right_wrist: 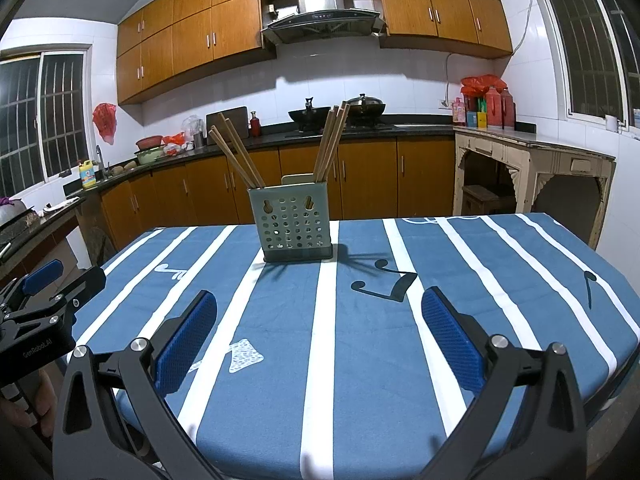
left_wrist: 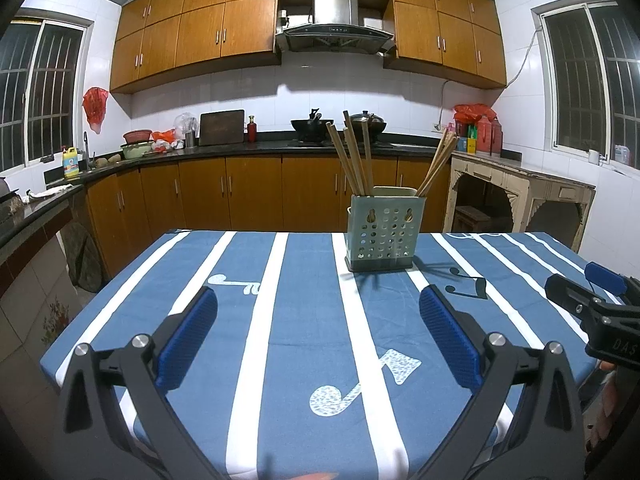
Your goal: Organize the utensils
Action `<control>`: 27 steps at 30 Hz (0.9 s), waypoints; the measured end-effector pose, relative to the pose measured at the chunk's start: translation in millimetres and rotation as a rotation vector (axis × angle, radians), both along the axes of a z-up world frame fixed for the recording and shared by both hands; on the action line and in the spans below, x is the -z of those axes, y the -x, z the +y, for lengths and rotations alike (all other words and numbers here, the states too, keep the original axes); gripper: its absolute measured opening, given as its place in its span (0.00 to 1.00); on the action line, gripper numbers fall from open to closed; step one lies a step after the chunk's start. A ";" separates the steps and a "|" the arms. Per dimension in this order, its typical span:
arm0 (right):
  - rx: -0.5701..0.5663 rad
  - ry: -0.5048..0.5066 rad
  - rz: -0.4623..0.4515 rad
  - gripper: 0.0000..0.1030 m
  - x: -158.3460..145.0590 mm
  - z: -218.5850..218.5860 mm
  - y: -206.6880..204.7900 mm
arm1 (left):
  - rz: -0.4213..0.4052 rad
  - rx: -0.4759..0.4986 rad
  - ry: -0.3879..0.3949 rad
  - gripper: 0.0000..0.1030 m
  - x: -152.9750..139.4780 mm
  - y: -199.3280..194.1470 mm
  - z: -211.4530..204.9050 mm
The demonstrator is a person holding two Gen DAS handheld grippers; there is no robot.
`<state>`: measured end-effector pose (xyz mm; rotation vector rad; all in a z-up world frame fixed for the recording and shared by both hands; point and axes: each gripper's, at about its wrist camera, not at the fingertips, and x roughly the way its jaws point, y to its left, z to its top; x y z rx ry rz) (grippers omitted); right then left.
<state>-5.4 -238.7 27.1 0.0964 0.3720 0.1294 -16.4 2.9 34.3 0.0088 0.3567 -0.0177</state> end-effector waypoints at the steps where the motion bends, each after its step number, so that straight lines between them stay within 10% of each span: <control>1: 0.000 0.000 0.000 0.98 0.2 0.1 0.0 | 0.000 0.000 -0.001 0.96 0.5 0.5 -0.5; 27: 0.000 -0.001 0.002 0.98 -2.1 -0.4 -0.2 | 0.002 0.000 0.001 0.96 -1.8 0.4 -1.3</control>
